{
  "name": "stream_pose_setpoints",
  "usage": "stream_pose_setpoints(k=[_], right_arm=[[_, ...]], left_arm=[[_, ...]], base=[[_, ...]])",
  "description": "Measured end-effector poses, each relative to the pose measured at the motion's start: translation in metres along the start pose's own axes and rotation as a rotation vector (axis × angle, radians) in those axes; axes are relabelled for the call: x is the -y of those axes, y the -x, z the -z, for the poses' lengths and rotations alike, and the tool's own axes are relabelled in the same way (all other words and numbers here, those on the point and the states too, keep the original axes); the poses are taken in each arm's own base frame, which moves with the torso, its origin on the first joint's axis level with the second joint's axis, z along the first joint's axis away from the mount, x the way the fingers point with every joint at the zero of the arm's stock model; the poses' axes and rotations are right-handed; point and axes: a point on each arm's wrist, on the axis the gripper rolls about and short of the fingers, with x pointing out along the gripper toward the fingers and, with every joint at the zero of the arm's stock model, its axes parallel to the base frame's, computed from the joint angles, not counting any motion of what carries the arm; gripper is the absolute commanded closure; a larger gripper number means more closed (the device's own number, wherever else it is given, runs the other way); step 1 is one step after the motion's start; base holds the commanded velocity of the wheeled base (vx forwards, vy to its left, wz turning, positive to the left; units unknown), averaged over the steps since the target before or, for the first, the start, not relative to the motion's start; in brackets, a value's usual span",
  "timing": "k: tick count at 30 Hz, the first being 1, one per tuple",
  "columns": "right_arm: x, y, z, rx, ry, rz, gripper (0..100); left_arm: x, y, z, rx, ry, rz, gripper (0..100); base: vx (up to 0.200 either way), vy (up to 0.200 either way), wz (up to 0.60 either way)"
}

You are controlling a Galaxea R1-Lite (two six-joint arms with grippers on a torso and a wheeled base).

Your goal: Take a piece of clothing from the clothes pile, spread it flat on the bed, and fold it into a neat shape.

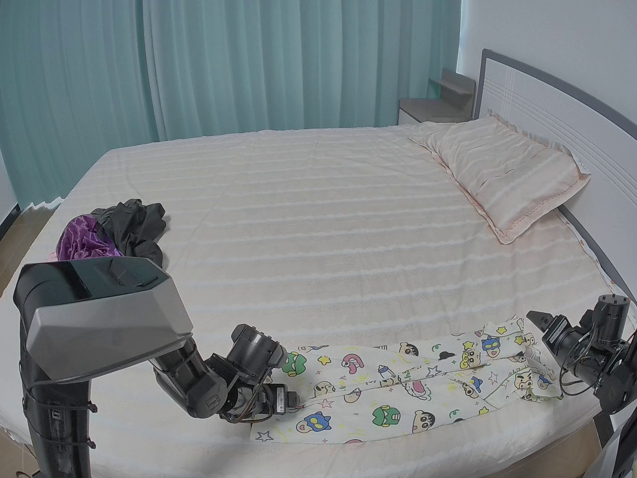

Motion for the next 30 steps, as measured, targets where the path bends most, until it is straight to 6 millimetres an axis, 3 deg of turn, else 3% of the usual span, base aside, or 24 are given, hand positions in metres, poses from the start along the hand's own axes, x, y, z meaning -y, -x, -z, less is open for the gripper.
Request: stream_pose_setpoints(k=[9,10,30], right_arm=[[0.000,0.000,-0.001,0.004,-0.002,0.000,0],[0.000,0.000,-0.001,0.005,-0.003,0.000,0],[0.001,0.000,-0.001,0.005,-0.006,0.002,0]], left_arm=[[0.007,-0.006,-0.003,0.022,-0.010,-0.015,0],[0.008,-0.007,-0.002,0.028,-0.013,-0.023,100],[0.010,-0.004,-0.007,0.051,0.068,-0.019,100]], base=[[0.000,0.000,0.00],[0.000,0.000,0.00],[0.000,0.000,0.00]])
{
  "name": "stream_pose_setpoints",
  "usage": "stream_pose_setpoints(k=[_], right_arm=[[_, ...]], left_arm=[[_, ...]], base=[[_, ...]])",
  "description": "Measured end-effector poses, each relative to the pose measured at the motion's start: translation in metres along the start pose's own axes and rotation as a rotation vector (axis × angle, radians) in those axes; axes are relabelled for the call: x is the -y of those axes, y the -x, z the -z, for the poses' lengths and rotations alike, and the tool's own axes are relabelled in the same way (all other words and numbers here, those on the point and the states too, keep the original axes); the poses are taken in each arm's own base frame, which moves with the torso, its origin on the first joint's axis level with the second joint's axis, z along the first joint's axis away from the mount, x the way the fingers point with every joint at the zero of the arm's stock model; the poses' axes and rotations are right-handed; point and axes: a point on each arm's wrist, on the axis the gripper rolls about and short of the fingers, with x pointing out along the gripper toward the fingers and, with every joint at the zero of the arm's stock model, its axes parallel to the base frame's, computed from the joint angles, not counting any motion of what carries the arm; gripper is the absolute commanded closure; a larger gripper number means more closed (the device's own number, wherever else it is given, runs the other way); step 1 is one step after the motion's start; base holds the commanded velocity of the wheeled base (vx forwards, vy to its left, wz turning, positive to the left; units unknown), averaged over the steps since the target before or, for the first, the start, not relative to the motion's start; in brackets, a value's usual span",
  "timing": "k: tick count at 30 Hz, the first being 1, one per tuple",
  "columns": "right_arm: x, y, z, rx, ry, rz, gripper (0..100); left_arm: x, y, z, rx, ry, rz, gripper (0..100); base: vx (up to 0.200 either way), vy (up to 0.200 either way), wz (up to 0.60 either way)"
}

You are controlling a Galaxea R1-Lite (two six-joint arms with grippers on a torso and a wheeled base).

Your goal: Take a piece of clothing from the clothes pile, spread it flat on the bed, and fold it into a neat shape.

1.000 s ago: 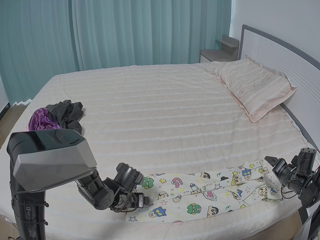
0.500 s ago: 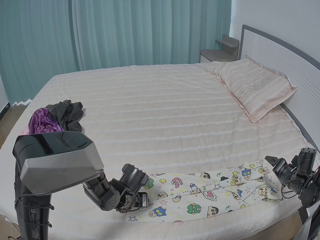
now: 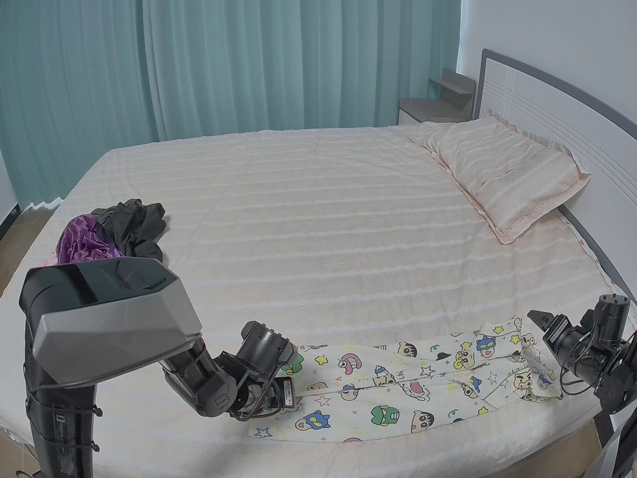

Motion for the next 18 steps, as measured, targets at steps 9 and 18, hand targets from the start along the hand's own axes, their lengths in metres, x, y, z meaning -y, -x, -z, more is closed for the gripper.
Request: stream_pose_setpoints(k=[9,18], right_arm=[[0.000,0.000,0.000,0.002,-0.002,-0.001,0],[0.000,0.000,-0.001,0.003,-0.009,-0.001,0]], left_arm=[[-0.023,0.022,-0.012,0.015,0.060,0.001,100],[-0.061,0.052,-0.024,0.028,0.156,0.013,100]], base=[[0.000,0.000,0.00],[0.000,0.000,0.00]])
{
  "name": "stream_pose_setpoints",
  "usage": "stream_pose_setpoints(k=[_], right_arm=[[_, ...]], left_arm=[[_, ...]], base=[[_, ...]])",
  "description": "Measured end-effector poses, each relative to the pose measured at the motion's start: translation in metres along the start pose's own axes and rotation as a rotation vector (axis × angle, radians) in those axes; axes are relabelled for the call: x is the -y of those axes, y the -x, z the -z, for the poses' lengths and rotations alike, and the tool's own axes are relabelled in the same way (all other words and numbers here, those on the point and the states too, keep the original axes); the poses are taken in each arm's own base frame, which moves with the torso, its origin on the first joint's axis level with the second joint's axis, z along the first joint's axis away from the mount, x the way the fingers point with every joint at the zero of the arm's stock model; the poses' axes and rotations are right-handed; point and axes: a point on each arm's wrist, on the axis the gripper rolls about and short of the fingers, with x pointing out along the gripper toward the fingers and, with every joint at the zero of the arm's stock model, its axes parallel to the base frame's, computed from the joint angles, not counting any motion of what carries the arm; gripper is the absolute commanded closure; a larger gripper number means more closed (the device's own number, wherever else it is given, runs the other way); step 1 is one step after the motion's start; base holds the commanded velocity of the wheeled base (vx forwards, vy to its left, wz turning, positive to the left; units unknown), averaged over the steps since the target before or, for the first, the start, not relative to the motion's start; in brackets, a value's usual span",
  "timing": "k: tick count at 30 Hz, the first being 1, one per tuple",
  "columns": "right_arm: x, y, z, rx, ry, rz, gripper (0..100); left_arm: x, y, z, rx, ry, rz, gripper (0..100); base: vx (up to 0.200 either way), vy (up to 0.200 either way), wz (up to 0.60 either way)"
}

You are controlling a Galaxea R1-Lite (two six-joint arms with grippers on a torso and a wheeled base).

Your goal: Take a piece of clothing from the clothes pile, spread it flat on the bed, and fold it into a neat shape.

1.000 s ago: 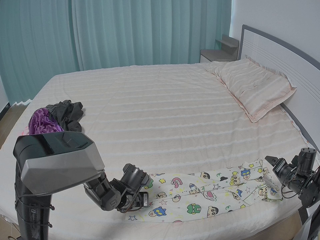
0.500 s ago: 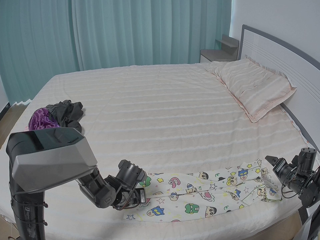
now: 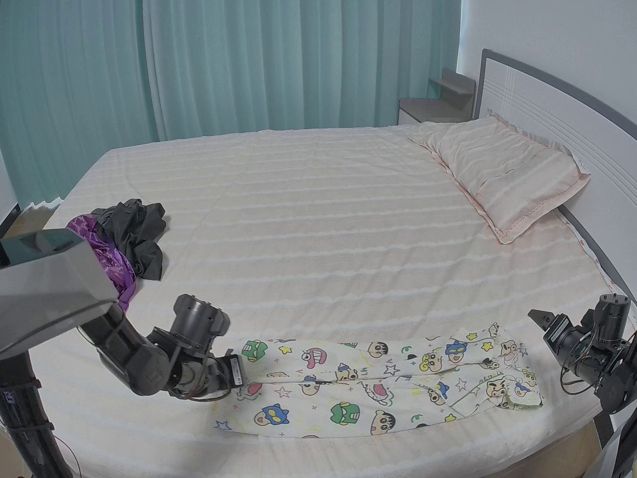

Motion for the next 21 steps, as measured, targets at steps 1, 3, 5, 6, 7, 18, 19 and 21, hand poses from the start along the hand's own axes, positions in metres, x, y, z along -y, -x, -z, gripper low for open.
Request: stream_pose_setpoints(k=[1,3,5,6,7,18,19,21], right_arm=[[0.000,0.000,0.000,0.000,0.000,0.000,0],[0.000,0.000,0.000,0.001,0.000,0.000,0],[0.000,0.000,0.000,0.001,0.000,-0.001,0],[0.000,0.000,0.000,0.001,-0.001,-0.001,0],[0.000,0.000,0.000,0.001,-0.001,-0.001,0],[0.000,0.000,0.000,0.001,-0.001,-0.002,0],[0.000,0.000,0.000,0.001,-0.001,-0.002,0],[0.000,0.000,0.000,0.001,-0.001,-0.002,0]], left_arm=[[-0.003,0.002,-0.002,0.002,0.009,0.001,100],[-0.017,0.011,-0.008,0.009,0.045,0.007,100],[-0.027,0.018,-0.013,0.018,0.068,0.010,100],[-0.031,0.021,-0.014,0.022,0.076,0.009,100],[-0.038,0.025,-0.017,0.027,0.089,0.009,100],[-0.109,0.063,-0.036,0.095,0.230,-0.008,100],[-0.116,0.067,-0.037,0.100,0.242,-0.011,100],[-0.129,0.076,-0.040,0.107,0.264,-0.016,100]], base=[[0.000,0.000,0.00],[0.000,0.000,0.00],[0.000,0.000,0.00],[0.000,0.000,0.00],[0.000,0.000,0.00],[0.000,0.000,0.00],[0.000,0.000,0.00],[0.000,0.000,0.00]])
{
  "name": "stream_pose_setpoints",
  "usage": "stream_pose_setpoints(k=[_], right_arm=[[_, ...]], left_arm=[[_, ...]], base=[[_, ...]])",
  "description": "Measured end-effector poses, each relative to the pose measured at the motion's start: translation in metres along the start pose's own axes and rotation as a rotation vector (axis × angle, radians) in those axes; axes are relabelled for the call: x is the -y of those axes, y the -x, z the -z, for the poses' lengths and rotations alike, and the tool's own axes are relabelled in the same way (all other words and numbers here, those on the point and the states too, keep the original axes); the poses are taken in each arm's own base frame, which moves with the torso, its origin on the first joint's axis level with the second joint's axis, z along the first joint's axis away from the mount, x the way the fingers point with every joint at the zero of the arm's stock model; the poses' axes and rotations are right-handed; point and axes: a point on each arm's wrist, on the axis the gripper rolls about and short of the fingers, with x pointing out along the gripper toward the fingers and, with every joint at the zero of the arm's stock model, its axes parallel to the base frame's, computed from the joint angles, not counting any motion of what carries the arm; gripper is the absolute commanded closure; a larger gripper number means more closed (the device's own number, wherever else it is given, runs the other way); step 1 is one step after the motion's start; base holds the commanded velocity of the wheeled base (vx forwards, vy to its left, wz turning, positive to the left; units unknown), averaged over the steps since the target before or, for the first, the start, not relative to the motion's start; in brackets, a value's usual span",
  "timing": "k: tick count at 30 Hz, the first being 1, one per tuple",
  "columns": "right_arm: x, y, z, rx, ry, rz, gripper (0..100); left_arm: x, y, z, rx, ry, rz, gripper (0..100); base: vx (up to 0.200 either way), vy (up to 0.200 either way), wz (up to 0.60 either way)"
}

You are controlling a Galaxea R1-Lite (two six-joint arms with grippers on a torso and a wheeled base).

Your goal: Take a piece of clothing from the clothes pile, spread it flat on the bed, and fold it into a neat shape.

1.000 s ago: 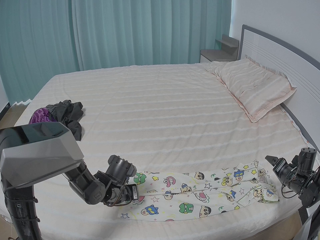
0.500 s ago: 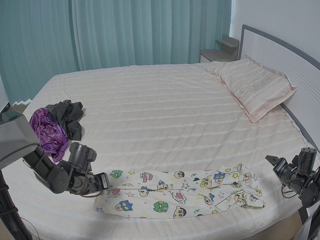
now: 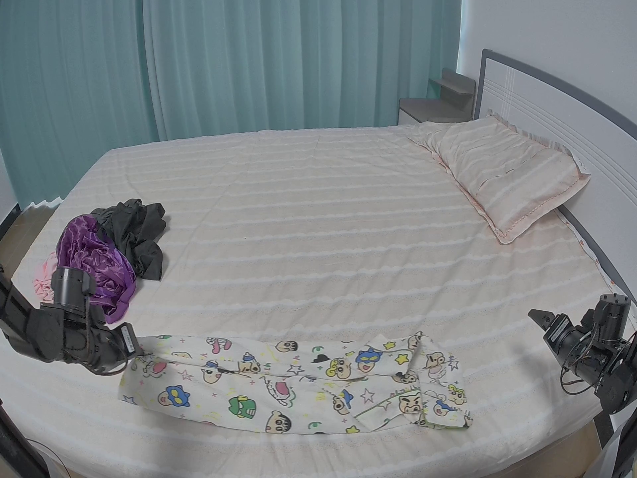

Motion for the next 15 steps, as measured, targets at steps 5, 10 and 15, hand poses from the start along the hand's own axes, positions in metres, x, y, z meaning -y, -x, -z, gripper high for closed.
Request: stream_pose_setpoints(k=[5,10,15], right_arm=[[0.000,0.000,0.000,0.000,-0.001,0.000,0],[0.000,0.000,0.000,0.000,-0.001,0.000,0],[0.000,0.000,0.000,0.002,-0.002,-0.001,0]], left_arm=[[-0.027,0.028,-0.020,0.020,0.066,-0.014,100],[-0.032,0.055,-0.038,0.035,0.100,-0.016,100],[-0.021,0.071,-0.044,0.049,0.083,-0.027,100]], base=[[0.000,0.000,0.00],[0.000,0.000,0.00],[0.000,0.000,0.00]])
